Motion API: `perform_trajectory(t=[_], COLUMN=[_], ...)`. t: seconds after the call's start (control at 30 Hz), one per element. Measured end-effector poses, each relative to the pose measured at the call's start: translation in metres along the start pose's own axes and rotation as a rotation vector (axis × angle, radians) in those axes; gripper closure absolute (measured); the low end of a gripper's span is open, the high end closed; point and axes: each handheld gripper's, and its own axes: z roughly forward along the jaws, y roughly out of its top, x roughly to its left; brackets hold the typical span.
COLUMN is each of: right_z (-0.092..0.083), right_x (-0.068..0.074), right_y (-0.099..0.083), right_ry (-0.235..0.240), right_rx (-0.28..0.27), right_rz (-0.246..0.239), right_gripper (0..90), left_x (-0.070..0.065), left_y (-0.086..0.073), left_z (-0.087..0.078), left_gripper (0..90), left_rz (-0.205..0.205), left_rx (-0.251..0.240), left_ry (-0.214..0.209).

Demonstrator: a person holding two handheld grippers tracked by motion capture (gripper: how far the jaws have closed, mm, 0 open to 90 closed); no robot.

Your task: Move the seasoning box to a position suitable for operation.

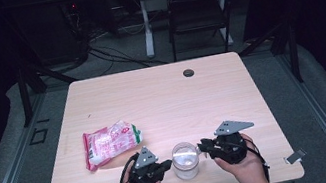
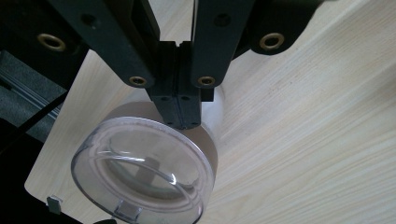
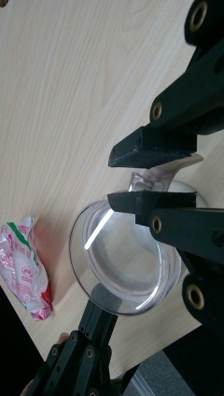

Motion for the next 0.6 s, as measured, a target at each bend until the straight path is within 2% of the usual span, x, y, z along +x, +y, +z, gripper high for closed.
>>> perform_trajectory(t=[0.07,0.23,0.3,0.37,0.4,0.6], right_z=[0.0000,-0.0025,-0.0028,-0.0028,-0.0028,-0.0032], right_x=[0.0007,-0.0004,-0.0010,-0.0013,-0.0013,-0.0009], right_y=[-0.0002,-0.0012,-0.0021,-0.0026,-0.0029,-0.0034], right_ry=[0.007,0.002,0.007,0.010,0.010,0.005], right_rx=[0.001,-0.004,-0.009,-0.012,-0.013,-0.013], right_rz=[-0.004,0.012,0.017,0.021,0.022,0.011], right_gripper=[80.4,87.1,87.3,87.4,87.4,88.1], left_x=[-0.0001,-0.0025,-0.0032,-0.0045,-0.0045,-0.0062], left_y=[-0.0002,-0.0009,-0.0005,-0.0004,0.0002,0.0036], left_z=[-0.0008,-0.0019,-0.0029,-0.0028,-0.0034,-0.0050], left_gripper=[90.0,90.0,90.0,90.0,90.0,90.0], left_rz=[0.012,0.007,0.010,0.012,0.019,0.021], left_rx=[0.002,-0.007,-0.005,-0.012,-0.007,-0.022], left_ry=[-0.002,-0.015,-0.025,-0.010,-0.026,-0.029])
